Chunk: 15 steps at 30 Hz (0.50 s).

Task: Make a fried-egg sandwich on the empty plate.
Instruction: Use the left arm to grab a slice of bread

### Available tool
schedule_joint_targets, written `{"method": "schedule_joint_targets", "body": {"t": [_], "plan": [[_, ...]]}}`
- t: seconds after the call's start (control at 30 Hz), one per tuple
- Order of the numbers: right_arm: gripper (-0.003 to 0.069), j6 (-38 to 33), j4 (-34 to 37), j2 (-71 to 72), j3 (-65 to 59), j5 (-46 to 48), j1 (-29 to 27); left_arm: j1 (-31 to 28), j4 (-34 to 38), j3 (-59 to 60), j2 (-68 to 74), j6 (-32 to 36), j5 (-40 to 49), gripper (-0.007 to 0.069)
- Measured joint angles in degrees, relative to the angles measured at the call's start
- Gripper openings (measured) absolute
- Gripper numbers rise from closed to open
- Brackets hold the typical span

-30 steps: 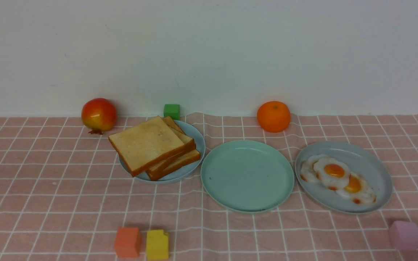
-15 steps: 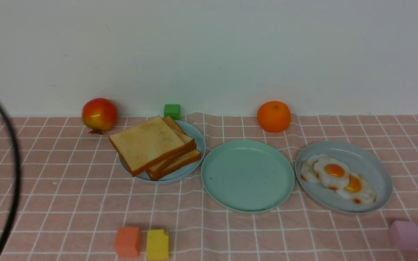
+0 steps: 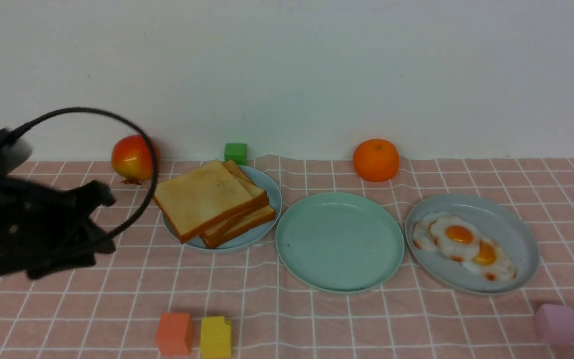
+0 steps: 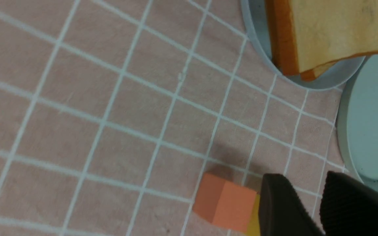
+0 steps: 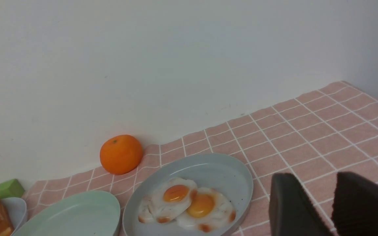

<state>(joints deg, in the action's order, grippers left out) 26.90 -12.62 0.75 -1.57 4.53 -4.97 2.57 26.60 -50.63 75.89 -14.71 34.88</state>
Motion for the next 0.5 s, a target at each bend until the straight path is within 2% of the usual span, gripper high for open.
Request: {"method": "schedule_joint_targets", "body": {"t": [0.27,0.33,0.5], "plan": [[0.0239,0.0,0.0,0.0,0.0,0.0,0.0,-0.05,3.99,-14.2,16.39,13.21,0.4,0.0241],[0.0239,0.0,0.0,0.0,0.0,0.0,0.0,-0.67,6.58,-17.1,19.96,15.83,0.47,0.0241],[0.0239,0.0,0.0,0.0,0.0,0.0,0.0,-6.47,17.98,-25.3,28.08,21.08,5.2,0.0241]]}}
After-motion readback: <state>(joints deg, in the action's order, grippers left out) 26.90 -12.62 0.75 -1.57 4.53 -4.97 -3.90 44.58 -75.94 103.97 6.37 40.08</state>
